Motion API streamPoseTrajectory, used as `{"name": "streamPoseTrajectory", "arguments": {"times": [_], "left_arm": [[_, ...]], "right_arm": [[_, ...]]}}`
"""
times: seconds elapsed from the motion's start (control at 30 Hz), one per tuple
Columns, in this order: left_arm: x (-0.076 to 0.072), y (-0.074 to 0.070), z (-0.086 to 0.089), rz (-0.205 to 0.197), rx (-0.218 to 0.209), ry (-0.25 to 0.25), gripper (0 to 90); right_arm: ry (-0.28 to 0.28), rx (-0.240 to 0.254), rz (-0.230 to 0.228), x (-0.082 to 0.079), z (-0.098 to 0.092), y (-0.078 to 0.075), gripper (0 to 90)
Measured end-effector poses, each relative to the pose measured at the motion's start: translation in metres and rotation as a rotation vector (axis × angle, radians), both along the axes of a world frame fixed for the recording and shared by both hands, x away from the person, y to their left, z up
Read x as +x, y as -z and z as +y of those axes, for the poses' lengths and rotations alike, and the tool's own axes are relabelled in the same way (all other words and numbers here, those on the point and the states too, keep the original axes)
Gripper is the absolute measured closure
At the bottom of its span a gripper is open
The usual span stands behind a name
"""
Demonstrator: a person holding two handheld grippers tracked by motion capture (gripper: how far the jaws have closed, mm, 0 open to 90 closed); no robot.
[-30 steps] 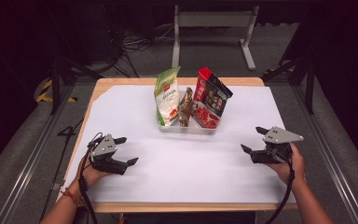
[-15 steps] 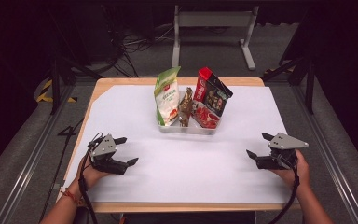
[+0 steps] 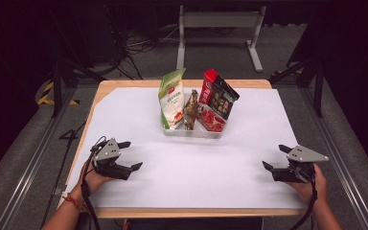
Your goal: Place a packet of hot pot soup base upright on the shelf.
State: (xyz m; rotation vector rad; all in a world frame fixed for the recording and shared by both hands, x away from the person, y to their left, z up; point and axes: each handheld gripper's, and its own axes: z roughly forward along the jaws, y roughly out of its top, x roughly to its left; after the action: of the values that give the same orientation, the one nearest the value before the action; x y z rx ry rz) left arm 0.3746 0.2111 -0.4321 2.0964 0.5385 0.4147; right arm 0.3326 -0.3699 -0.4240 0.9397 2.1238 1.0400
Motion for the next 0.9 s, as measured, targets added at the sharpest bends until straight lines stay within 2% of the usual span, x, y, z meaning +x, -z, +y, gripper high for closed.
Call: {"name": "streamPoseTrajectory", "arguments": {"times": [0.3, 0.7, 0.9], "left_arm": [[0.0, 0.001, -0.001, 0.004, 0.002, 0.006, 13.6], [0.0, 0.0, -0.003, 0.003, -0.007, 0.017, 13.5], [0.001, 0.0, -0.002, 0.008, -0.013, 0.014, 13.5]], "right_arm": [[0.03, 0.043, -0.022, -0.011, -0.013, 0.003, 14.5], [0.072, 0.062, -0.032, -0.021, -0.022, 0.003, 14.6], [0.069, 0.069, -0.043, -0.022, -0.022, 0.003, 14.6]]}}
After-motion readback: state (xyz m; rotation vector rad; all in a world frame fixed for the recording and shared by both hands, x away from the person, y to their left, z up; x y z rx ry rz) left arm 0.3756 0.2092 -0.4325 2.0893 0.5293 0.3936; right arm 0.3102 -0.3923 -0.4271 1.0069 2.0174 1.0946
